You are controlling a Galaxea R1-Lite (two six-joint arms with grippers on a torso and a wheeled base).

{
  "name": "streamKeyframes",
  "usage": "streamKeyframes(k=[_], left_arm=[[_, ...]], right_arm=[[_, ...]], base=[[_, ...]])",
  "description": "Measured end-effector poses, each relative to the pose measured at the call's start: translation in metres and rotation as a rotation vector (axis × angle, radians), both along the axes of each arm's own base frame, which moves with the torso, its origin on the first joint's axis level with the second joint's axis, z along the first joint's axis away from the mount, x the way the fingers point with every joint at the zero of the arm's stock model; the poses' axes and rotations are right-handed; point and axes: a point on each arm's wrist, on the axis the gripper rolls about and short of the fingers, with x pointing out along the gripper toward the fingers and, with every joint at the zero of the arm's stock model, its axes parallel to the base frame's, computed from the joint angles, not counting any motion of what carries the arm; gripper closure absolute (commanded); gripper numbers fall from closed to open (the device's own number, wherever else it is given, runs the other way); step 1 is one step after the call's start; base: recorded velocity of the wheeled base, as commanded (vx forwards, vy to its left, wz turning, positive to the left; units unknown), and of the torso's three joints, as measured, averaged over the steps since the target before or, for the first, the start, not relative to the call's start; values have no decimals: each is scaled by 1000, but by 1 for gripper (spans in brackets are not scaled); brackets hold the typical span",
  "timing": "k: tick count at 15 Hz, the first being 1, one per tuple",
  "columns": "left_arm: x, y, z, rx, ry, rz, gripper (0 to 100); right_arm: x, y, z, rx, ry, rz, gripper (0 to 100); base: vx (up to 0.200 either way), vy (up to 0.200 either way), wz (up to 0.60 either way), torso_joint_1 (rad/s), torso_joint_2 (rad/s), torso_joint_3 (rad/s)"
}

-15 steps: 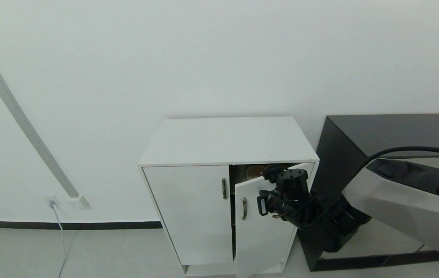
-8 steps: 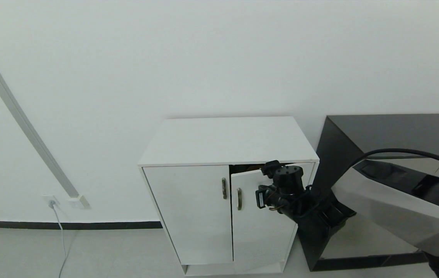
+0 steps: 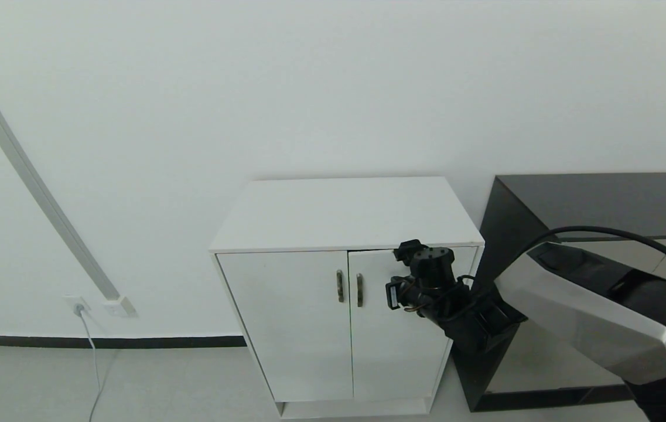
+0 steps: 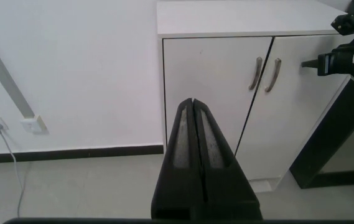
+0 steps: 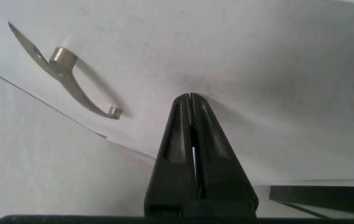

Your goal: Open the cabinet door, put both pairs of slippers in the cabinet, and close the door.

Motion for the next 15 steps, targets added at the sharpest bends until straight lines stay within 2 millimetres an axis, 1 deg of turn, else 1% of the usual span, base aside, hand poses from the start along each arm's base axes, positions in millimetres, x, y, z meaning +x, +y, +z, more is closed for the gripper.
streamKeyframes(k=[6, 10, 12, 15], left_arm=[[0, 0, 0, 1, 0, 0, 100], [0, 0, 0, 1, 0, 0, 100], [0, 0, 0, 0, 0, 0, 100], [0, 0, 0, 1, 0, 0, 100]], right_arm=[[11, -2, -2, 6, -9, -15, 100], [12, -2, -5, 4, -6, -17, 100], [10, -2, -8, -1, -1, -16, 100], [-7, -1, -8, -6, -21, 4, 100]], base=[[0, 0, 0, 0, 0, 0], [0, 0, 0, 0, 0, 0], [0, 0, 0, 0, 0, 0], [0, 0, 0, 0, 0, 0]])
